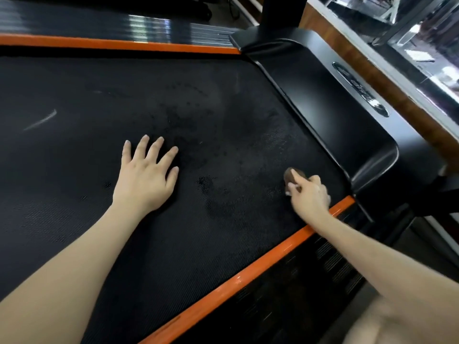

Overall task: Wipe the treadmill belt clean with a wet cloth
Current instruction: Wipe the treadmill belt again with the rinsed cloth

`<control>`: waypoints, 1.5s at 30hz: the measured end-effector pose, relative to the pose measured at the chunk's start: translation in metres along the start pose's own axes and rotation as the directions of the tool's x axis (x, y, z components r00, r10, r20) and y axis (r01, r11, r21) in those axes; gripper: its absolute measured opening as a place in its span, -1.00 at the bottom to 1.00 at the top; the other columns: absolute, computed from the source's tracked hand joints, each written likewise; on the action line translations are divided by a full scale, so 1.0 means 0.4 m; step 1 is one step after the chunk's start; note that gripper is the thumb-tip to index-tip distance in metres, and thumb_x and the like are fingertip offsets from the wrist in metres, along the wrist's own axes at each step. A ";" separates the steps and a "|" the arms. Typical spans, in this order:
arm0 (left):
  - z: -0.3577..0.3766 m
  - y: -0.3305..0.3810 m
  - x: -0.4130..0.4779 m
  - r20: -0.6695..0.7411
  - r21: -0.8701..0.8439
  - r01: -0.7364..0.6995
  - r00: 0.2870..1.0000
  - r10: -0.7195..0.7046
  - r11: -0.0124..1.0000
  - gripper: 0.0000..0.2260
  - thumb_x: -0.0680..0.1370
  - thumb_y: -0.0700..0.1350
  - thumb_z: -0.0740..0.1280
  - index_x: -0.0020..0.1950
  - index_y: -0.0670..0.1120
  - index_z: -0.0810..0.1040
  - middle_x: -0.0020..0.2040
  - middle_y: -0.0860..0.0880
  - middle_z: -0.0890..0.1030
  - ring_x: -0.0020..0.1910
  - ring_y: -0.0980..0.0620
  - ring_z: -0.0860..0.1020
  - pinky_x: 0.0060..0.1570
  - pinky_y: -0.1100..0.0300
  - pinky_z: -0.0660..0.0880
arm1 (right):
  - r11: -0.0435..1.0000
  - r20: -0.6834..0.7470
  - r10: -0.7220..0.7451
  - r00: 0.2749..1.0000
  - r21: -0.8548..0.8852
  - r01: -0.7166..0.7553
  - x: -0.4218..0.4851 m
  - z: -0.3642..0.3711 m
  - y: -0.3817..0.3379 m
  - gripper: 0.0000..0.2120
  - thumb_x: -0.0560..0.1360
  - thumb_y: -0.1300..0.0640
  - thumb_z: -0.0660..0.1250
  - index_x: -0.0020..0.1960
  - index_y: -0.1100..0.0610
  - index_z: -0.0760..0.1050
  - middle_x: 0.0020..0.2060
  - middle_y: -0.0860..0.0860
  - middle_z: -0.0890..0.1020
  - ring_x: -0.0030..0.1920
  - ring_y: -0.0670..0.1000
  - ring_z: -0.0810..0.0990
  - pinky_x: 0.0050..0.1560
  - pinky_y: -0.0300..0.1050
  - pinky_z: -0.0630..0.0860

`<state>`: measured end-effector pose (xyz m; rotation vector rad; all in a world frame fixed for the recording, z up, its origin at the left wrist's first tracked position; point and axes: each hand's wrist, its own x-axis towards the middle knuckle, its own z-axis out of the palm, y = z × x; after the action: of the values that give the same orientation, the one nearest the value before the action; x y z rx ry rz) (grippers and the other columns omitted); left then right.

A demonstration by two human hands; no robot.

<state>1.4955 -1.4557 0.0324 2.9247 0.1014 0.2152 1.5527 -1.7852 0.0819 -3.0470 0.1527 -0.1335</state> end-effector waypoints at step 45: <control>-0.001 0.001 0.001 -0.048 -0.032 0.010 0.999 -0.012 0.999 -0.37 0.49 0.14 0.04 0.51 -0.12 0.22 0.41 -0.05 0.40 0.46 -0.14 0.25 0.44 -0.16 0.11 | 0.940 -0.017 -0.333 0.943 0.076 0.333 0.261 0.083 -0.422 -0.66 0.60 -0.07 0.12 0.31 -0.09 0.48 0.09 0.14 0.44 0.04 0.21 0.51 0.00 0.02 0.44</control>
<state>1.4959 -1.4558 0.0331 2.8876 0.1207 0.2837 1.6752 -1.6260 0.0730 -2.9658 -0.3629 -0.1638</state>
